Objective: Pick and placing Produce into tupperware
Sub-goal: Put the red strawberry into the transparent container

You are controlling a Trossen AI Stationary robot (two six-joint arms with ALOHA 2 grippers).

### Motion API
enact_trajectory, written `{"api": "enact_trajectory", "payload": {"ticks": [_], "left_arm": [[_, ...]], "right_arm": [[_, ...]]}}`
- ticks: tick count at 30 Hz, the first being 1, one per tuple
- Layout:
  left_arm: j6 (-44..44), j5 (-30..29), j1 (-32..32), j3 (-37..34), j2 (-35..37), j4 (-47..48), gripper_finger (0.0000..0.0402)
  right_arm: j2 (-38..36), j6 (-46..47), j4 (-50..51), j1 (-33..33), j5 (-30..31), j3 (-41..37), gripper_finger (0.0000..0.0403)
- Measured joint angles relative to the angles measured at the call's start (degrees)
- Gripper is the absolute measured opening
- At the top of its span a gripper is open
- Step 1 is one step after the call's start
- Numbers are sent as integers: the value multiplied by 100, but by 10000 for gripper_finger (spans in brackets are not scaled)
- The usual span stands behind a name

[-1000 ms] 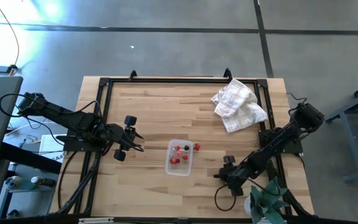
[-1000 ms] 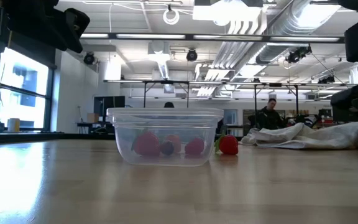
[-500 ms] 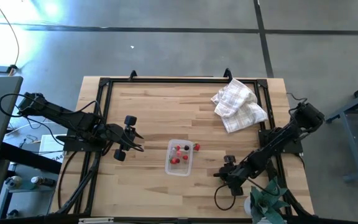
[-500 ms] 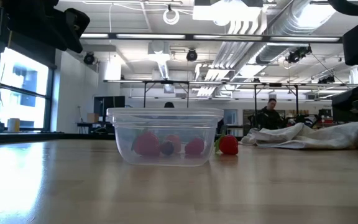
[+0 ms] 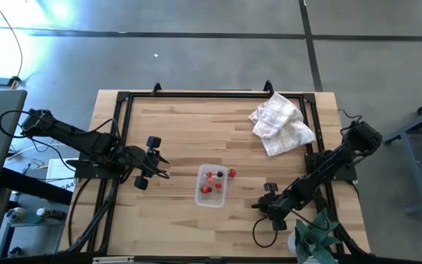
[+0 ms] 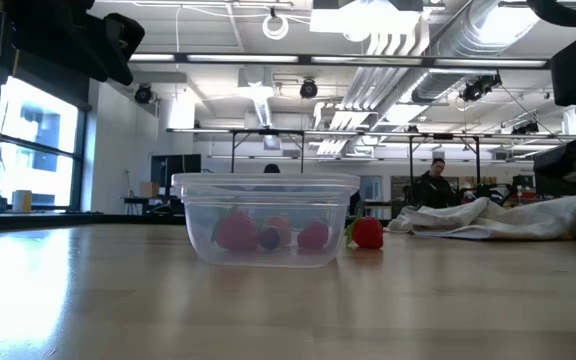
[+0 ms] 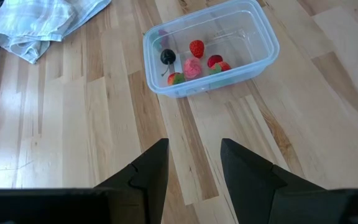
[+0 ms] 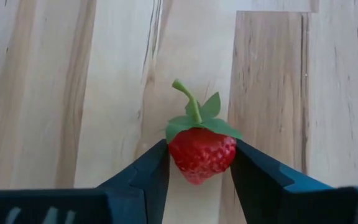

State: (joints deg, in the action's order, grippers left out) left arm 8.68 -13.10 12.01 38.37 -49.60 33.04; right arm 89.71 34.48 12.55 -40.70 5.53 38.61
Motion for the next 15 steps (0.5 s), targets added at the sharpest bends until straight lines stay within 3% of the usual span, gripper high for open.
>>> {"api": "enact_trajectory", "payload": {"ticks": [10,15], "left_arm": [[0,1,0,0,-1,0,136],[-1,0,0,0,0,0,136]], "right_arm": [[0,4,-150,-5,-99,1,147],[2,-302,-119,26,-93,416,146]]}}
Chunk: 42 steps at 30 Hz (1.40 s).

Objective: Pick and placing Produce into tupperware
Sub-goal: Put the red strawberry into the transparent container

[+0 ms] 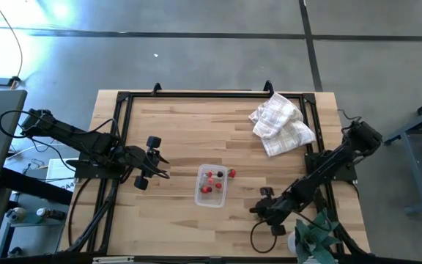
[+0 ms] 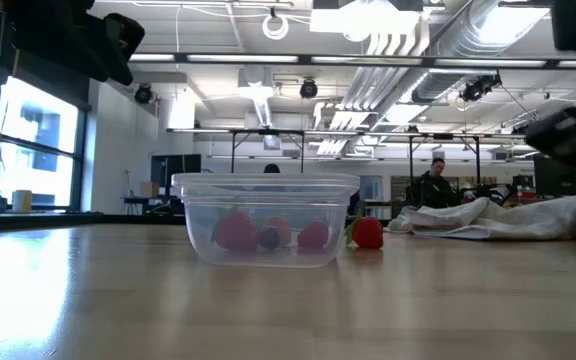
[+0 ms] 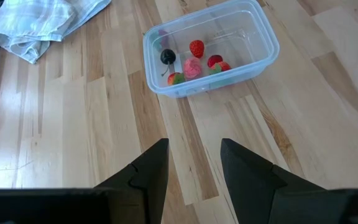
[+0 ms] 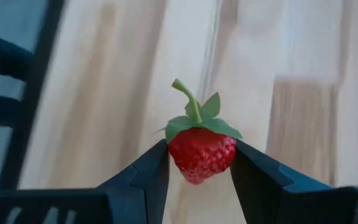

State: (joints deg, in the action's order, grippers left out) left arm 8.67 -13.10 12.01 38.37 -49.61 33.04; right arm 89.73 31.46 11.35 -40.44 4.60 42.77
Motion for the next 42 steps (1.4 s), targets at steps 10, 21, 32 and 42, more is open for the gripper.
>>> {"api": "enact_trajectory", "payload": {"ticks": [10,21,32,42], "left_arm": [[1,1,0,0,-2,-1,136],[1,2,0,0,-2,0,136],[1,1,0,0,-1,0,136],[1,0,0,0,-2,0,136]], "right_arm": [[-2,-949,1499,505,436,1807,146],[-1,-1867,2082,1852,259,3724,146],[2011,-2373,2637,2594,-1181,4796,146],[3002,-2655,3178,2706,-1502,4922,146]]}}
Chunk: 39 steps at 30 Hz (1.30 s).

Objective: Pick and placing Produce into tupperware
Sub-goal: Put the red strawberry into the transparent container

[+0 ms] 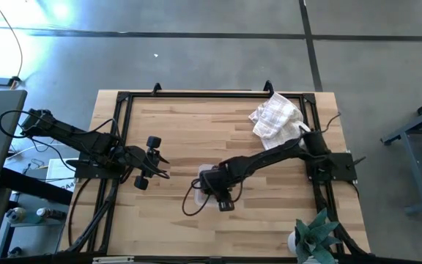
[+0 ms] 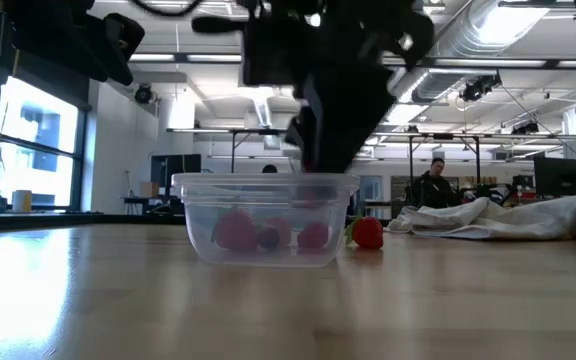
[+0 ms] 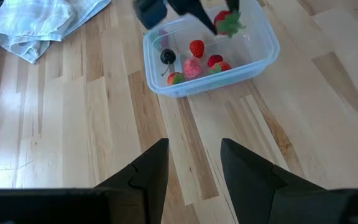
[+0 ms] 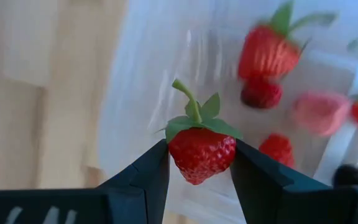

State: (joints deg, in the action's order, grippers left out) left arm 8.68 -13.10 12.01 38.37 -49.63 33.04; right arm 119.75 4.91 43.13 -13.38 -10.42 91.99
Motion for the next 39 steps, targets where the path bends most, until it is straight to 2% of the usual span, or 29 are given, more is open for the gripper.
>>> {"api": "enact_trajectory", "payload": {"ticks": [9,39], "left_arm": [[-1,1,0,0,1,-2,136],[-1,-1,0,0,2,-2,136]], "right_arm": [[45,15,-560,73,92,-282,146],[327,-368,-475,48,11,-289,147]]}}
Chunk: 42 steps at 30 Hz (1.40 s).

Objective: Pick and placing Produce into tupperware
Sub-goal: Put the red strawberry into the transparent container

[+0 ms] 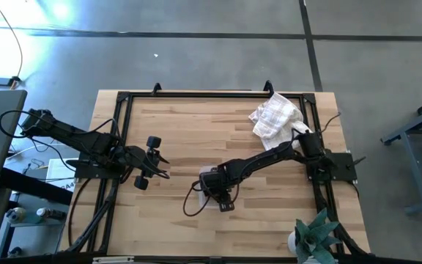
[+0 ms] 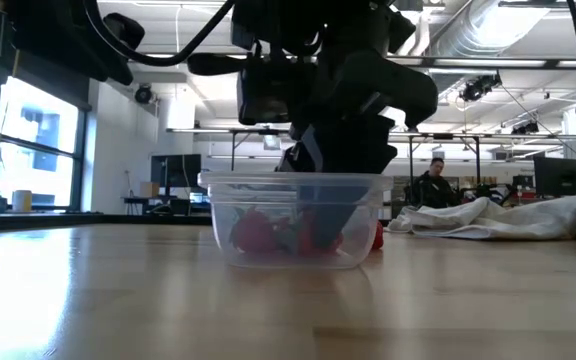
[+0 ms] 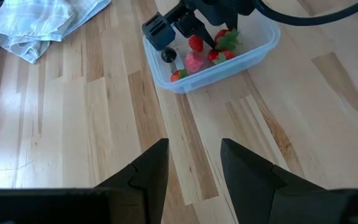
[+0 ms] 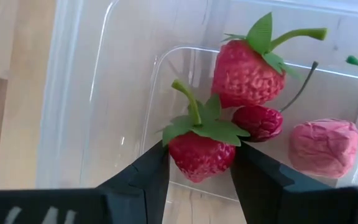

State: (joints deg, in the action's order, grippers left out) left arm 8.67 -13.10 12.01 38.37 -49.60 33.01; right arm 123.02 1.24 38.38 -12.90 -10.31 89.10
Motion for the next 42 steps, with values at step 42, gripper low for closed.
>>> {"api": "enact_trajectory", "payload": {"ticks": [42], "left_arm": [[0,0,0,0,-1,0,136]], "right_arm": [[-1920,1736,1161,180,1417,9,178]]}}
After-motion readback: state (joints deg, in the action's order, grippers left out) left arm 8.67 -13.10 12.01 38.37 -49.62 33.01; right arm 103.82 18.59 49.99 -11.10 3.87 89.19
